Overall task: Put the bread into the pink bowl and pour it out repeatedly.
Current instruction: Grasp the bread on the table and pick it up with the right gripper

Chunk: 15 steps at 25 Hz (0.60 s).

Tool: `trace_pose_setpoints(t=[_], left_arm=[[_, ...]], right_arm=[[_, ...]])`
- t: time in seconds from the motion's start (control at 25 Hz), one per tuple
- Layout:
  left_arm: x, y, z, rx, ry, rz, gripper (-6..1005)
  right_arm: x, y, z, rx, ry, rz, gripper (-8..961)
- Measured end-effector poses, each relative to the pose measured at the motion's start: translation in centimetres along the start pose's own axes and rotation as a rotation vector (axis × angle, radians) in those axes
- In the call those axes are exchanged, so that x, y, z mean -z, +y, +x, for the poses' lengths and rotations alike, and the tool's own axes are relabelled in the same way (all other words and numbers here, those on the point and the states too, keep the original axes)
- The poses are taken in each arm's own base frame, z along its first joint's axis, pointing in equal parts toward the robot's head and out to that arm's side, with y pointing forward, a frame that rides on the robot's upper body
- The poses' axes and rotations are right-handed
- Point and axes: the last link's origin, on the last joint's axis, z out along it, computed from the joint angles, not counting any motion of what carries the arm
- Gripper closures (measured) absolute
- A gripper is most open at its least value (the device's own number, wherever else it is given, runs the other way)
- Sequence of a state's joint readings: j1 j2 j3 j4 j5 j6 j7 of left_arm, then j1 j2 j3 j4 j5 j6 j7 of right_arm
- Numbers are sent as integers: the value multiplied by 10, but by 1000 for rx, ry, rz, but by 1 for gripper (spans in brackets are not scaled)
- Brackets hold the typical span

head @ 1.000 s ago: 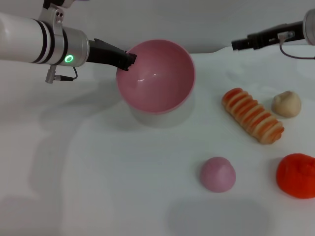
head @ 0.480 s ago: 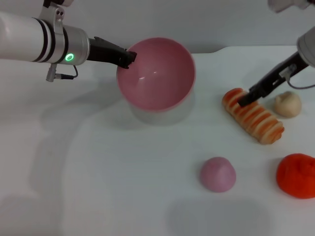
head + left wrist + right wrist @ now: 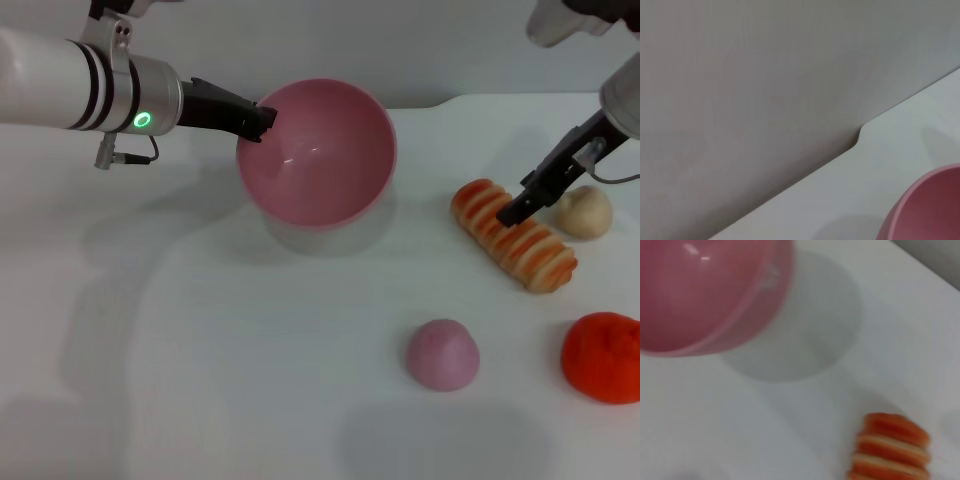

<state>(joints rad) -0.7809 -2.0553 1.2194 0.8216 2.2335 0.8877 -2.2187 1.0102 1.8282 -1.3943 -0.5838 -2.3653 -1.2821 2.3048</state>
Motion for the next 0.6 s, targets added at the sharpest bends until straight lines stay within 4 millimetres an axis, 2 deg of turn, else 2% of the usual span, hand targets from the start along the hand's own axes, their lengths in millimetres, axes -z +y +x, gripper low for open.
trace_pose_setpoints(t=[0.28, 0.6], left_arm=[[0, -1, 1, -1, 5, 6, 953], [0, -1, 2, 0, 6, 6, 953]], right_arm=[[-14, 12, -5, 57, 48, 36, 294], [-29, 13, 2, 45, 69, 82, 272]])
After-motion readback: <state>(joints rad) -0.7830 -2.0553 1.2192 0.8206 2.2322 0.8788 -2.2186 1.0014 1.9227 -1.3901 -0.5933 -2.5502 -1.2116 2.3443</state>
